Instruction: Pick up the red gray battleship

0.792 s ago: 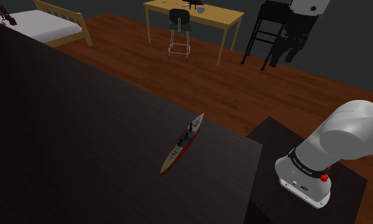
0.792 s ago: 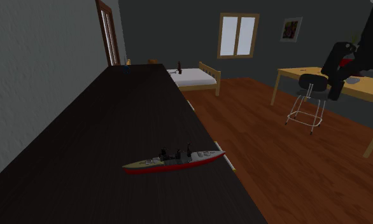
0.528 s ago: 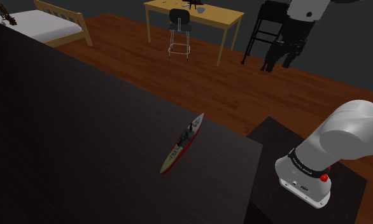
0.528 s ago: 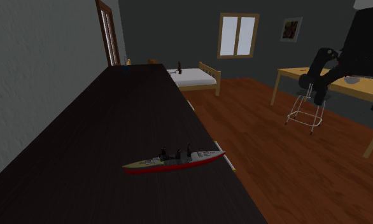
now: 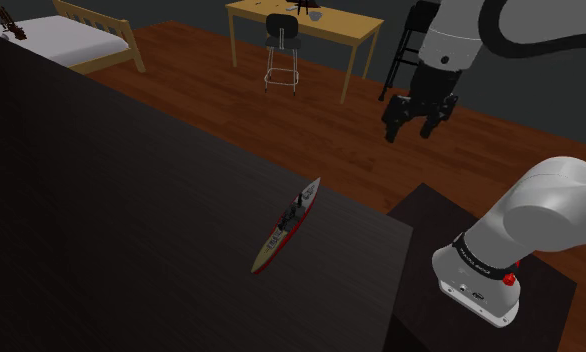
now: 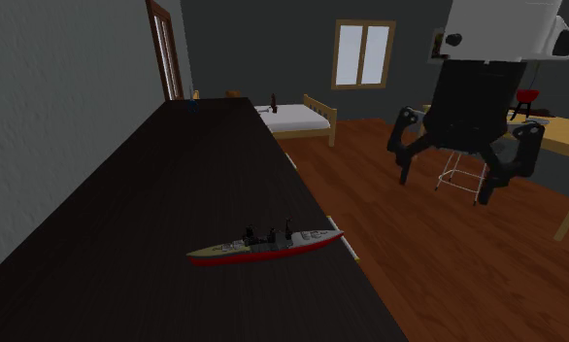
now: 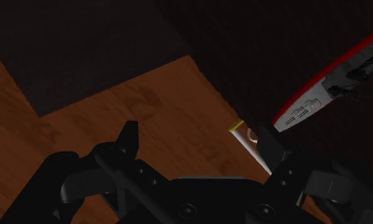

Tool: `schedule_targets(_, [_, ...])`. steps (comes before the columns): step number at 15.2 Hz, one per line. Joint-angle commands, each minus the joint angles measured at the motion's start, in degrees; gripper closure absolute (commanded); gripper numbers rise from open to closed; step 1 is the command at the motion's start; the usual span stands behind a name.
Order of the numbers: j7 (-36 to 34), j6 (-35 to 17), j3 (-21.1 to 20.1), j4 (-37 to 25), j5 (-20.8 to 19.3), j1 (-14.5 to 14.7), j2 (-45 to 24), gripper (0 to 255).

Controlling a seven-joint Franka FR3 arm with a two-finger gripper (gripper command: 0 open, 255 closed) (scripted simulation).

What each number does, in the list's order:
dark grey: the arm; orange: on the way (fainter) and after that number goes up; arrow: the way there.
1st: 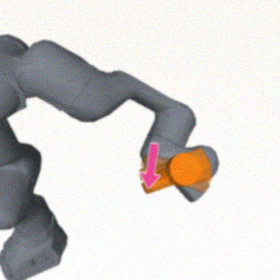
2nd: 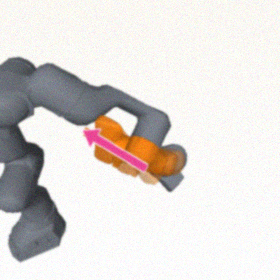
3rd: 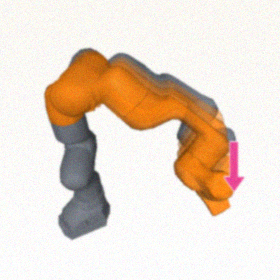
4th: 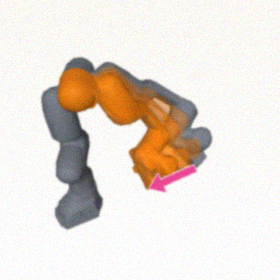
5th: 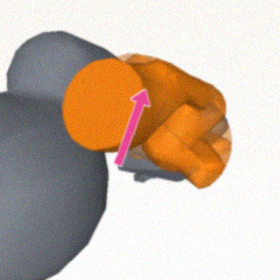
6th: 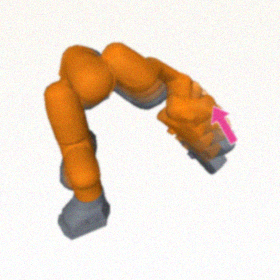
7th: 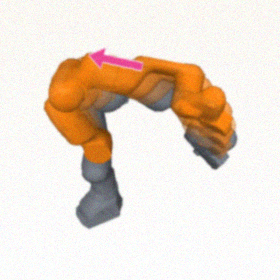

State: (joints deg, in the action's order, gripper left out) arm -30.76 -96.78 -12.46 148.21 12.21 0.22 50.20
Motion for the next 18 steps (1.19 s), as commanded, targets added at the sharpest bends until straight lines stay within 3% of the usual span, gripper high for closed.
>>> schedule_targets(1, [-4.9,-2.1,-3.3,0.7,2.5,0.3,-0.7,0])
schedule_targets(6, [-16.9,-8.5,-12.4,0.3,8.0,0.3,-5.5,0])
schedule_targets(11, [-29.0,-15.7,-21.8,-2.8,11.1,-1.8,-13.4,0])
schedule_targets(15, [-39.3,-21.5,-30.0,-7.0,10.7,-5.5,-21.5,0])
schedule_targets(18, [-48.0,-25.7,-36.8,-10.9,7.8,-9.7,-28.6,0])
